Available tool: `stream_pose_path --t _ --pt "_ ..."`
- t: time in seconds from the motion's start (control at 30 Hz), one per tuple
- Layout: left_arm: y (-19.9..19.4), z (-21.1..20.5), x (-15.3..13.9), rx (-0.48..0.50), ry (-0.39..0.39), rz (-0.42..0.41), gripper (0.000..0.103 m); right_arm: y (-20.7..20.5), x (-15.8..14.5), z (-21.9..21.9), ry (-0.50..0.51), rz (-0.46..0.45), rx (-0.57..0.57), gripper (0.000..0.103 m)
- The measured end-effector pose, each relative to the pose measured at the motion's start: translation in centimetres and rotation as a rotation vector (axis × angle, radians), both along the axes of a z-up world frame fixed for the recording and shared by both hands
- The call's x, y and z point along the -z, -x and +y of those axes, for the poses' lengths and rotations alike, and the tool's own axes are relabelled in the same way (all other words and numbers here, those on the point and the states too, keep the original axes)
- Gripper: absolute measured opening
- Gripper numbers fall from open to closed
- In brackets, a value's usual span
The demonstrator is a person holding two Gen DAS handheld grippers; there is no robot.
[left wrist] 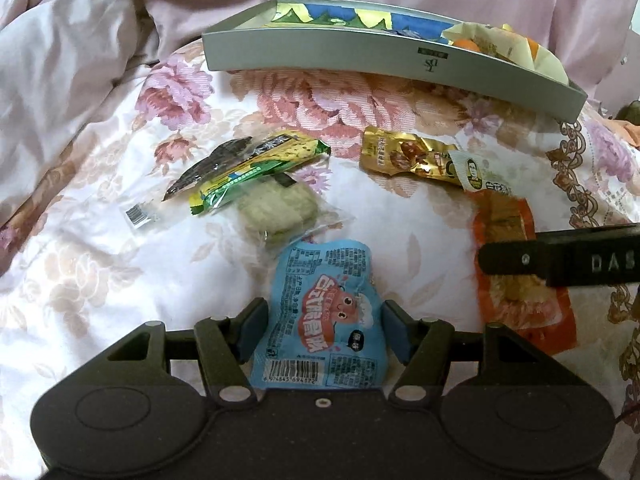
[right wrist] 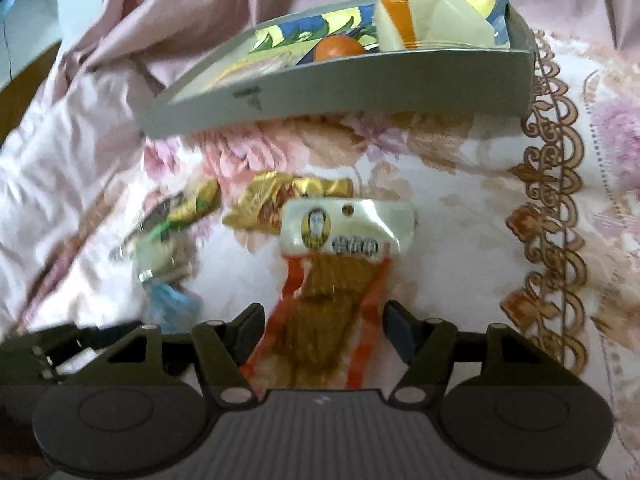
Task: Organize snacks
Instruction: 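Close left tool on the blue shrimp packet while right holds the orange-red packet, then lift and carry the blue packet with left tool while right carries orange-red packet to tray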
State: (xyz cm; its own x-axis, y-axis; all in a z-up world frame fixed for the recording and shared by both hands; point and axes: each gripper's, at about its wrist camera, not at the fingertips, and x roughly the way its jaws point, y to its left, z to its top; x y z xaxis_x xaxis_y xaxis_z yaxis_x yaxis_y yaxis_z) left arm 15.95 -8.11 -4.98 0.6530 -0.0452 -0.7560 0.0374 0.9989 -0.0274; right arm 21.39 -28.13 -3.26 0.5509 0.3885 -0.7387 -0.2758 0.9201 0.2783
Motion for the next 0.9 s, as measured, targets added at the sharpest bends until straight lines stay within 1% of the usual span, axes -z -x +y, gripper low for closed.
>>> stream_pose_path --t 0.1,0.3,0.4,0.47,0.53,0.6,0.77,0.83,0.9 --pt "-0.1 0.2 0.0 0.013 -0.004 -0.001 0.066 0.5 -0.1 0.8 0.041 -0.012 -0.014 0.080" --pt "-0.3 0.8 0.2 0.018 0.008 -0.007 0.066 1.2 -0.1 1.6 0.085 -0.031 -0.008 0.081" --pt "-0.5 0.9 0.2 0.027 0.000 -0.007 0.069 1.5 0.1 2.3 0.118 -0.042 -0.010 0.083" --pt "-0.5 0.7 0.3 0.032 -0.013 -0.009 0.070 1.6 0.2 2.9 0.138 -0.046 -0.015 0.086" --pt "-0.5 0.7 0.4 0.037 -0.025 -0.010 0.071 1.6 0.5 3.4 0.160 -0.048 -0.023 0.092" --pt "-0.6 0.9 0.4 0.037 -0.025 -0.010 0.073 1.7 0.7 4.0 0.183 -0.054 -0.033 0.095" --pt "-0.6 0.9 0.4 0.040 -0.027 -0.006 0.074 1.7 0.9 4.1 0.195 -0.057 -0.042 0.095" --pt "-0.6 0.8 0.4 0.042 -0.031 -0.005 0.074 1.7 0.9 4.2 0.204 -0.059 -0.044 0.093" --pt "-0.6 0.8 0.4 0.045 -0.031 -0.005 0.072 1.7 0.9 4.4 0.224 -0.065 -0.046 0.090"
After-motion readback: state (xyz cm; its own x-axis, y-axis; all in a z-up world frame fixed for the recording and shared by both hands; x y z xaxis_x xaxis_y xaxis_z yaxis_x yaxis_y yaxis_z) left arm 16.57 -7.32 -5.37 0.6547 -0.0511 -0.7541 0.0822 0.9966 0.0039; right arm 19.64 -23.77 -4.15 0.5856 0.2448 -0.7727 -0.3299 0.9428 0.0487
